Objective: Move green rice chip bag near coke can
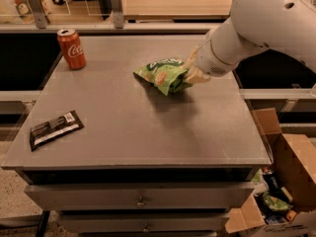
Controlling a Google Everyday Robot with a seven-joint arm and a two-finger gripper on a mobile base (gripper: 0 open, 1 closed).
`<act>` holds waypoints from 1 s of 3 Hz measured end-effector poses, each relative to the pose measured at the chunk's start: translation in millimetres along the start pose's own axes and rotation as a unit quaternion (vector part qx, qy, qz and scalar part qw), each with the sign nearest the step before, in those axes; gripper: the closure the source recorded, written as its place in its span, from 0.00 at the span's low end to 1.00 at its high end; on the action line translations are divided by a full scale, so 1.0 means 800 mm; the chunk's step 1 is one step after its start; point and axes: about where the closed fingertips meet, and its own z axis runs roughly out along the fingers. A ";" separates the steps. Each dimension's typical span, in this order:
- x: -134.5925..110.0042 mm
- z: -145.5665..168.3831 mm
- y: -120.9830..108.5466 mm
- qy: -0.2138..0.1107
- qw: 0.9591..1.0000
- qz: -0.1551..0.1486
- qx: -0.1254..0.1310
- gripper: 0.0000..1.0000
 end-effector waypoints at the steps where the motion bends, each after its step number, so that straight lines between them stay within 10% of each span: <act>1: -0.049 0.007 -0.001 -0.019 0.999 -0.026 -0.014 1.00; 3: -0.136 0.052 0.001 -0.020 0.997 -0.053 -0.044 1.00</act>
Offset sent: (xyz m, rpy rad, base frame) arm 0.0057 0.1354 0.0120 -0.0343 0.0315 0.1944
